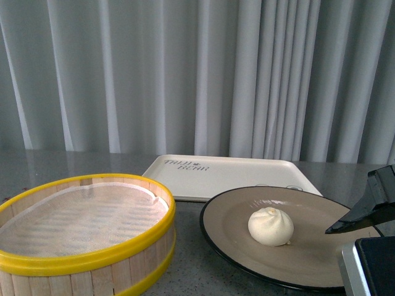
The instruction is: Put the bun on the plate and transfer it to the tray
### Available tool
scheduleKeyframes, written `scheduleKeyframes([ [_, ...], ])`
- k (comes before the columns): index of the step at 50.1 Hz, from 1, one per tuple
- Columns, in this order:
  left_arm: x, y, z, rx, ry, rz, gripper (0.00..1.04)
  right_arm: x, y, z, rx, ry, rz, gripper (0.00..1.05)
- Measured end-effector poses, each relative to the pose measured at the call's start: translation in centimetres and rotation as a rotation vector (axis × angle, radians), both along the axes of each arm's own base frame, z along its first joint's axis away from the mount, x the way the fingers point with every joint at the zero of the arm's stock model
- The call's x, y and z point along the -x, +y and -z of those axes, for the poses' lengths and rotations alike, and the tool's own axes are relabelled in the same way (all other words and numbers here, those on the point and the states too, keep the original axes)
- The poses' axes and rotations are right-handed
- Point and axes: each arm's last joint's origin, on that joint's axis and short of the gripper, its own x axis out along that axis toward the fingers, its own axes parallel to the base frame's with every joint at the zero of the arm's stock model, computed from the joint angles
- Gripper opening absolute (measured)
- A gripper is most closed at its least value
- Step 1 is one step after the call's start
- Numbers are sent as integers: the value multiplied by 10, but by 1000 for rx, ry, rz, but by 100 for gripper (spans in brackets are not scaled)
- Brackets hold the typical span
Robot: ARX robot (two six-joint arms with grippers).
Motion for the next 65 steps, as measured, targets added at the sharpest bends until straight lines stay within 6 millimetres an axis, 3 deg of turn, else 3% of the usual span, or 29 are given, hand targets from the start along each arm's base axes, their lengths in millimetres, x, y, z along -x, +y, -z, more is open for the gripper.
scheduleKeyframes([
  [7, 0, 0, 0, 0, 0, 0, 98, -11, 1, 6, 15, 4, -8, 94],
  [16, 0, 0, 0, 0, 0, 0, 98, -16, 5, 11, 27, -12, -30, 55],
  [24, 0, 0, 0, 0, 0, 0, 98, -17, 7, 10, 25, -37, -38, 32],
  [29, 0, 0, 0, 0, 0, 0, 98, -16, 7, 12, 28, -61, -52, 11],
  [32, 0, 0, 0, 0, 0, 0, 98, -17, 5, 4, 32, -128, -61, 3],
  [50, 0, 0, 0, 0, 0, 0, 98, -11, -15, -11, 64, -183, -49, 3],
  [65, 0, 0, 0, 0, 0, 0, 98, -37, -42, -60, 59, -330, -2, 3],
])
